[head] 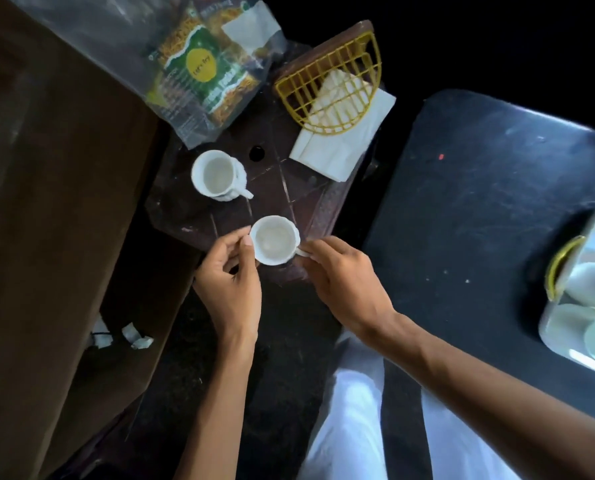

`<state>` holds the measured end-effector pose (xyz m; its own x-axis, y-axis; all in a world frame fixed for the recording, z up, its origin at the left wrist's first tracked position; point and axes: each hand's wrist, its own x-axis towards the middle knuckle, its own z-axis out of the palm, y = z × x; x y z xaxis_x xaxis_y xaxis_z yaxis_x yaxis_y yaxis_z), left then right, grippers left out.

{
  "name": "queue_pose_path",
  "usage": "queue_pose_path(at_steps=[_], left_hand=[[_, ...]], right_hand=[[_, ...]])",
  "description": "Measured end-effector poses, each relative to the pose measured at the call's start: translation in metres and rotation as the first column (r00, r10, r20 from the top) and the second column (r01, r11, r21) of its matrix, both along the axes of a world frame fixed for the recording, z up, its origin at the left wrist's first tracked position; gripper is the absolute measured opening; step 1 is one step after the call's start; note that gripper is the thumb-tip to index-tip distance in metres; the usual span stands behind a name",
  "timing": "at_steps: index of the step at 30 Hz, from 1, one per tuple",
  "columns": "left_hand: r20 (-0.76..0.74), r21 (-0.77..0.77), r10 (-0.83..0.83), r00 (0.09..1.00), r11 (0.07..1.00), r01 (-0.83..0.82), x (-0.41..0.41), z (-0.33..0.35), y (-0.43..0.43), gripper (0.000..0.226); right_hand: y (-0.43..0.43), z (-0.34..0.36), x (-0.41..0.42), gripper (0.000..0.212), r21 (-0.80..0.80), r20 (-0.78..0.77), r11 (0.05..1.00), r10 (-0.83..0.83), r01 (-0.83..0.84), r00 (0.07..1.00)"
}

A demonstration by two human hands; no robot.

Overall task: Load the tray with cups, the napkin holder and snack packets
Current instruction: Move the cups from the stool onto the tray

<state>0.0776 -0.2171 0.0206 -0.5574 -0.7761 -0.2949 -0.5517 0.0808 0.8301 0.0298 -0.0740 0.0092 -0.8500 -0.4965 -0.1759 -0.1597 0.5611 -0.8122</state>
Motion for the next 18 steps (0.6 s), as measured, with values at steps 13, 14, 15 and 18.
queue_pose_path(at_steps=[13, 14, 15, 18], left_hand=[[-0.096, 0.165, -0.143, 0.985, 0.974, 0.158, -0.015, 0.016, 0.239, 0.019], [-0.107, 0.172, -0.178, 0.978, 0.966, 0.194, -0.016, 0.018, 0.259, 0.020], [-0.121, 0.179, -0.219, 0.968, 0.955, 0.238, -0.016, 0.021, 0.278, 0.021], [-0.150, 0.169, -0.355, 0.923, 0.910, 0.378, -0.015, 0.028, 0.331, 0.014]], right_hand=[[0.219, 0.027, 0.013, 0.013, -0.021, -0.136, 0.831, -0.554, 0.556, 0.822], [0.240, 0.029, 0.016, 0.014, -0.017, -0.134, 0.811, -0.582, 0.585, 0.802], [0.261, 0.031, 0.020, 0.014, -0.011, -0.126, 0.790, -0.609, 0.613, 0.783], [0.323, 0.035, 0.033, 0.016, 0.009, -0.081, 0.723, -0.688, 0.690, 0.722]])
